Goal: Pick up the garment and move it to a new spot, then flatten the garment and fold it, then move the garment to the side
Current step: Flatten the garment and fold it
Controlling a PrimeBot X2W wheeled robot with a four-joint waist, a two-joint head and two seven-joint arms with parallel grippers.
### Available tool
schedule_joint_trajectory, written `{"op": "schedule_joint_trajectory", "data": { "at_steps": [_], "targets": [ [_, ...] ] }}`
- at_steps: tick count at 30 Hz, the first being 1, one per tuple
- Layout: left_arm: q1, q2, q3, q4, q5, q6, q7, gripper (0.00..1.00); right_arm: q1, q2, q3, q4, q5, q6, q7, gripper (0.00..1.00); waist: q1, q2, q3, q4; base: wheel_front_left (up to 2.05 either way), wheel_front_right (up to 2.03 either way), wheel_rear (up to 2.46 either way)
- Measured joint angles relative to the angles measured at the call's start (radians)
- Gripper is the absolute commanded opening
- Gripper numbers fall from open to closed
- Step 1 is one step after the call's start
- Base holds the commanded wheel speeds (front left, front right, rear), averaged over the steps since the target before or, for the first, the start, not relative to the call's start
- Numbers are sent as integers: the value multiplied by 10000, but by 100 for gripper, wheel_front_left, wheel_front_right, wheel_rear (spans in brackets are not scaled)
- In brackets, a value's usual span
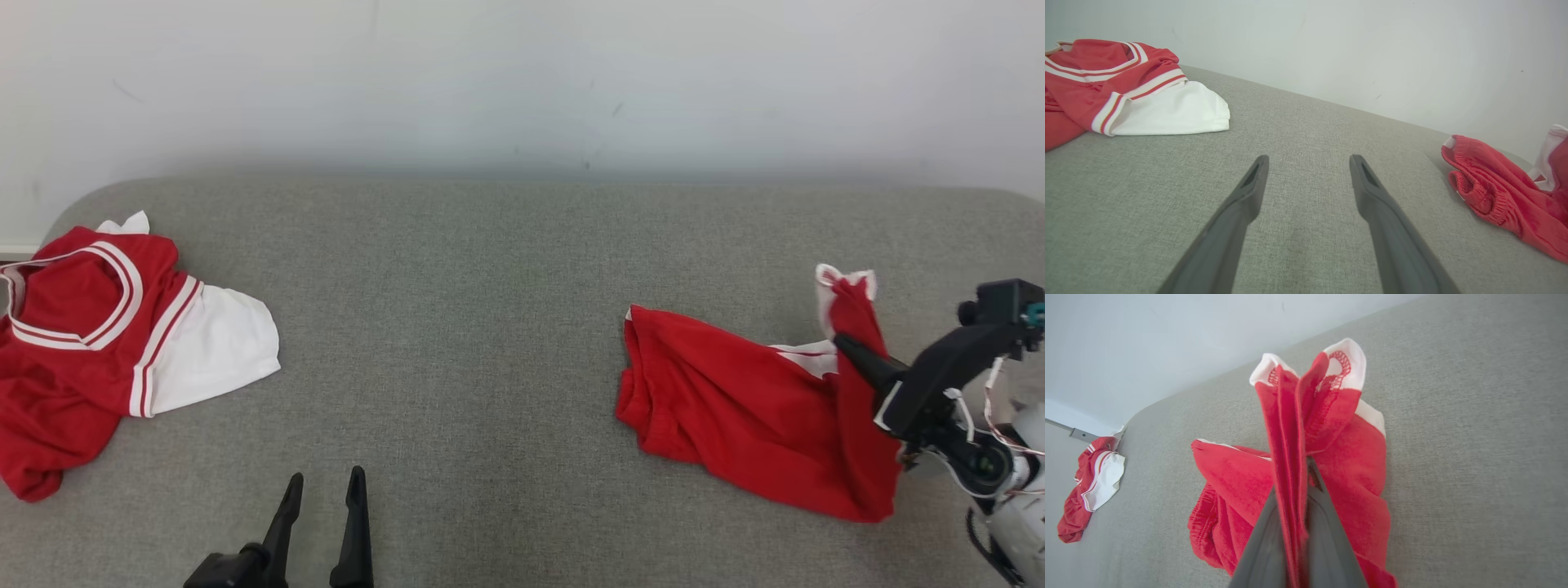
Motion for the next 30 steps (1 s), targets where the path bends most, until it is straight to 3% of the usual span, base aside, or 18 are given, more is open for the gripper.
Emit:
{"op": "schedule_joint_trajectory", "data": {
  "at_steps": [10, 20, 27, 28, 30],
  "targets": [
    [-232, 0, -516, 107, -272, 157, 0, 100, -456, 1511, 8, -364, -267, -2, 276, 0, 1, 1, 99, 255, 0, 0, 0],
    [-547, 0, -982, 209, -481, 244, 0, 100, -923, 3189, 134, 1375, -1538, -2, -443, 0, 1, 0, 244, 787, 0, 0, 0],
    [-765, 0, -1104, 234, -564, 305, 0, 100, -1253, 3816, 288, 2512, -2345, -2, -989, 0, 1, 1, 467, 1117, 0, 0, 0],
    [-770, -2, -1103, 236, -573, 326, 0, 100, -1257, 3871, 332, 2577, -2389, -4, -1041, 11, 2, 1, 495, 1143, 0, 0, 0],
    [-762, 0, -1062, 244, -571, 334, 0, 100, -1254, 3973, 359, 2541, -2357, -17, -999, 100, 2, 1, 523, 1156, 0, 0, 0]
  ]
}}
